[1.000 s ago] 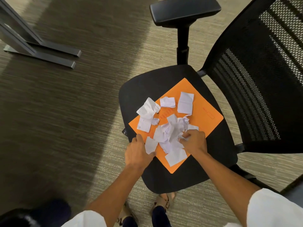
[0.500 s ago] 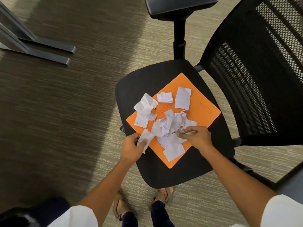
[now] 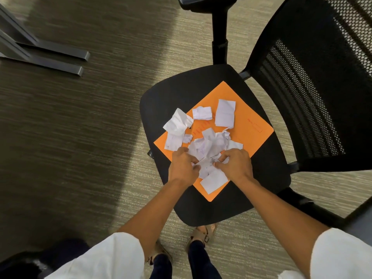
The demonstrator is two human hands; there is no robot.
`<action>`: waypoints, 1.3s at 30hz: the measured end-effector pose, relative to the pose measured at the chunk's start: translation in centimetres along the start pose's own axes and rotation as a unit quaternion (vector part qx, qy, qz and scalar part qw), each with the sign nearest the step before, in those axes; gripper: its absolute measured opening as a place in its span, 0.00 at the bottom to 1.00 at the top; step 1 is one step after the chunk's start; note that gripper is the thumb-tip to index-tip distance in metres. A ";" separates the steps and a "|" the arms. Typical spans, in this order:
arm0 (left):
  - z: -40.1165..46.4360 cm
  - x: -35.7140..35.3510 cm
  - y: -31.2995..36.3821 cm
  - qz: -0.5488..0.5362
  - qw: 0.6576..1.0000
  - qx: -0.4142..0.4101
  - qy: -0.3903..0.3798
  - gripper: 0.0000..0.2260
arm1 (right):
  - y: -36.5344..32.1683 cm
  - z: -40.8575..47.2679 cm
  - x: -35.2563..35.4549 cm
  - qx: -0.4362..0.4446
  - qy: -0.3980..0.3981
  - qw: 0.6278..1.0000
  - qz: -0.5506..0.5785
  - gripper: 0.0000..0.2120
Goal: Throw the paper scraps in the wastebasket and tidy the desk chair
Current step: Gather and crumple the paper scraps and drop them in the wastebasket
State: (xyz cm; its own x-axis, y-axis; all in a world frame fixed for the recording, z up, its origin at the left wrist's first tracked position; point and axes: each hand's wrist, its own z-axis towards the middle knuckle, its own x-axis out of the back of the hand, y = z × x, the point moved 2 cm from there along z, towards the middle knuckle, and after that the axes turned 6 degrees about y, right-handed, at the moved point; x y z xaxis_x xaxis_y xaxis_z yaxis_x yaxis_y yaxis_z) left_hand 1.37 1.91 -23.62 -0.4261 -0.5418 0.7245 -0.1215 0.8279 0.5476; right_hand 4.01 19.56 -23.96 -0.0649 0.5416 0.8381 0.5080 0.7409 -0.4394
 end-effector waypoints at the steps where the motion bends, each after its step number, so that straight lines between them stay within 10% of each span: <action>1: -0.1 -0.1 0.0 0.011 1.000 0.004 0.002 0.10 | 0.3 0.1 0.1 -0.005 -0.002 1.000 0.020 0.11; 13: 0.7 0.0 1.0 -0.017 0.998 0.058 0.028 0.26 | 1.2 0.1 5.5 -0.157 -0.080 0.940 0.292 0.27; 32: 0.3 -1.0 -0.9 -0.002 0.999 0.048 0.001 0.12 | 0.0 -6.2 -2.2 -0.054 -0.085 0.992 -0.075 0.37; 39: 0.6 -0.9 -0.9 0.030 0.999 0.021 -0.010 0.05 | 0.0 -5.5 -1.7 -0.076 -0.078 0.992 -0.069 0.25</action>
State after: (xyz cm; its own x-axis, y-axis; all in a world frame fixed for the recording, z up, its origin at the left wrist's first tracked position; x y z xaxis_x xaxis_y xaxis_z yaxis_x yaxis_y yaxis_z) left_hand 1.34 1.77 -24.97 -0.4508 -0.4883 0.7472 -0.1324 0.8644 0.4850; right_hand 8.86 16.48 -23.61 -0.2680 0.5034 0.8214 0.6083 0.7496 -0.2609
